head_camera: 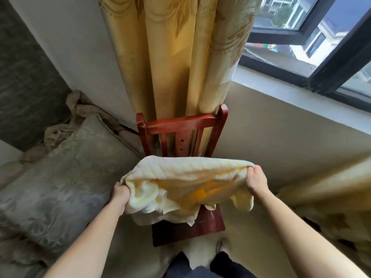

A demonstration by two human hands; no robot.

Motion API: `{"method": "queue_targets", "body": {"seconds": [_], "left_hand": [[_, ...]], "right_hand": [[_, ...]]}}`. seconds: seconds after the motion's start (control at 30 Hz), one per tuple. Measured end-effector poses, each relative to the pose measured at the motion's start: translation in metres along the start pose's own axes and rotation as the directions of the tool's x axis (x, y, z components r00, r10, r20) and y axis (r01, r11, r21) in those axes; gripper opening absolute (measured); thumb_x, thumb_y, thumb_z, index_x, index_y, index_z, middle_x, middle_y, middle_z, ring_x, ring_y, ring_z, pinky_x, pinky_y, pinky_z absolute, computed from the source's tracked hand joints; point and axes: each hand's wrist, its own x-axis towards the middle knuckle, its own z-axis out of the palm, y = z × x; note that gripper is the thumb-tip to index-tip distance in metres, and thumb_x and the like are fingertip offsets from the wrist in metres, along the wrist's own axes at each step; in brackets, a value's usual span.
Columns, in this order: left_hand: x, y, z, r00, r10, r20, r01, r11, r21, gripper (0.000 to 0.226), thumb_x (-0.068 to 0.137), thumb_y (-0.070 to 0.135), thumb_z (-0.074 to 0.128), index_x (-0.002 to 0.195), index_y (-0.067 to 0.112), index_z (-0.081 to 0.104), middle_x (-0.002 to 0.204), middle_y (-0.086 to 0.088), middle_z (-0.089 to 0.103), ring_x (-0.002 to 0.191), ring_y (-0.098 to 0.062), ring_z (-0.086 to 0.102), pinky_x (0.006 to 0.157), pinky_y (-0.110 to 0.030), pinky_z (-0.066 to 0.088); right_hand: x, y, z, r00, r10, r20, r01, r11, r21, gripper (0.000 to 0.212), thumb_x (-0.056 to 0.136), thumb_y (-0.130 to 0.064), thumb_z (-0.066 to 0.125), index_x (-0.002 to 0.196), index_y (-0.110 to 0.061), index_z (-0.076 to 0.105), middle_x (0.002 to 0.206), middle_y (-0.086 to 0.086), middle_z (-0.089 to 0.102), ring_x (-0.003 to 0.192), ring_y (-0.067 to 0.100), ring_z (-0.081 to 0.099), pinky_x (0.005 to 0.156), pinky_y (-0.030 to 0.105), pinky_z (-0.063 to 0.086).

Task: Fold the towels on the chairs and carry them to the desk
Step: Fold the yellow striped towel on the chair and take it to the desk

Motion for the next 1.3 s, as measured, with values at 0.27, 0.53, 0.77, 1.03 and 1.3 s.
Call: {"method": "queue_targets", "body": {"seconds": [0.27, 0.53, 0.77, 1.03, 1.3], "left_hand": [[-0.066, 0.047, 0.003, 0.946, 0.323, 0.026, -0.32, 0.919, 0.229, 0.074, 0.082, 0.081, 0.035, 0.118, 0.02, 0.059, 0.125, -0.008, 0.057, 0.121, -0.029, 0.05, 0.099, -0.041, 0.037], [-0.129, 0.062, 0.041, 0.818, 0.5, 0.284, -0.567, 0.618, 0.544, 0.119, 0.058, 0.085, 0.064, 0.155, 0.036, 0.014, 0.16, 0.003, 0.0, 0.149, -0.028, 0.002, 0.118, -0.054, 0.019], [-0.152, 0.08, 0.092, 0.676, 0.659, 0.33, -0.707, 0.452, 0.544, 0.047, 0.092, 0.046, 0.061, 0.136, 0.035, 0.053, 0.151, -0.007, 0.031, 0.144, -0.028, 0.017, 0.113, -0.049, 0.03], [-0.165, 0.132, 0.071, 0.613, 0.775, -0.15, -0.72, 0.627, 0.298, 0.019, 0.101, 0.007, 0.039, 0.101, 0.002, 0.058, 0.088, -0.018, 0.064, 0.089, -0.035, 0.062, 0.068, -0.034, 0.038], [-0.183, 0.195, 0.034, 0.177, 0.975, -0.134, -0.74, 0.222, 0.635, 0.026, 0.104, 0.017, 0.037, 0.109, 0.002, 0.058, 0.094, -0.024, 0.066, 0.085, -0.043, 0.064, 0.069, -0.041, 0.044]], "right_hand": [[-0.012, -0.087, -0.051, 0.976, -0.183, -0.114, 0.213, 0.906, 0.366, 0.029, 0.1, -0.025, 0.036, 0.09, -0.004, 0.054, 0.088, 0.005, 0.054, 0.089, 0.024, 0.051, 0.066, 0.034, 0.038], [-0.045, -0.144, -0.082, 0.626, -0.776, 0.075, 0.74, 0.622, 0.257, 0.031, 0.105, -0.036, 0.043, 0.093, -0.014, 0.06, 0.085, 0.003, 0.063, 0.087, 0.016, 0.056, 0.079, 0.035, 0.048], [-0.061, -0.14, -0.111, 0.354, -0.925, 0.136, 0.915, 0.373, 0.152, 0.015, 0.103, -0.035, 0.049, 0.089, -0.034, 0.052, 0.067, -0.01, 0.051, 0.071, 0.01, 0.048, 0.073, 0.032, 0.042], [0.011, -0.081, -0.147, 0.556, -0.824, 0.111, 0.773, 0.463, -0.435, 0.038, 0.098, -0.056, 0.045, 0.098, -0.021, 0.058, 0.095, 0.001, 0.062, 0.091, 0.029, 0.062, 0.063, 0.034, 0.042], [0.024, -0.062, -0.137, 0.592, -0.747, 0.304, 0.78, 0.434, -0.452, 0.042, 0.077, -0.06, 0.073, 0.084, -0.021, 0.059, 0.086, -0.002, 0.048, 0.083, 0.024, 0.056, 0.064, 0.033, 0.04]]}}
